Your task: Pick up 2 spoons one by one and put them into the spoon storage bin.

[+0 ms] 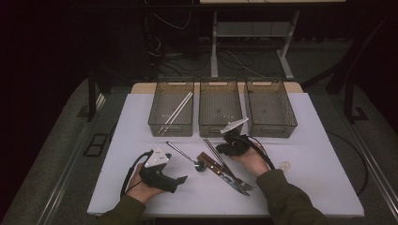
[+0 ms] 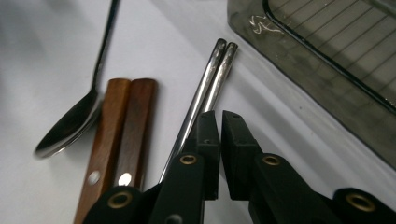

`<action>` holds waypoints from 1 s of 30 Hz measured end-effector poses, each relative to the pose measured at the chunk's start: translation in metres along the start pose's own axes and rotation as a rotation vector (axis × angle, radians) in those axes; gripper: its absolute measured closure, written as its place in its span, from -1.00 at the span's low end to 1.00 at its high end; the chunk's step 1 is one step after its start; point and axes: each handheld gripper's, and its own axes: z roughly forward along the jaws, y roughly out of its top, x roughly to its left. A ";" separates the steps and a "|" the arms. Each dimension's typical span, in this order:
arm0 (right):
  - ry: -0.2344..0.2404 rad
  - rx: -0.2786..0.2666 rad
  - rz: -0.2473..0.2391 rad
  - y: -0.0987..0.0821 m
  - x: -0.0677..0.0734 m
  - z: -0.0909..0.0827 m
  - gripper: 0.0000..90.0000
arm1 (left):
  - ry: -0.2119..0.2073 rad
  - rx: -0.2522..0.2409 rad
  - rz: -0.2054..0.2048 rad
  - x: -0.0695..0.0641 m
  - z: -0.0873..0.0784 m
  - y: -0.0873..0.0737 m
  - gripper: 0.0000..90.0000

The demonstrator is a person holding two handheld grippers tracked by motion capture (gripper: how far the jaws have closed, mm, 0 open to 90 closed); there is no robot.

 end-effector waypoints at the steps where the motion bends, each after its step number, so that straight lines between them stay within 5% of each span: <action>1: -0.005 0.006 0.004 0.001 -0.001 0.002 0.95 | -0.001 -0.001 0.000 0.000 0.000 0.000 -1.00; 30: 0.045 0.006 -0.044 0.038 0.018 0.026 1.00 | -0.008 -0.007 0.005 0.000 -0.001 0.001 -1.00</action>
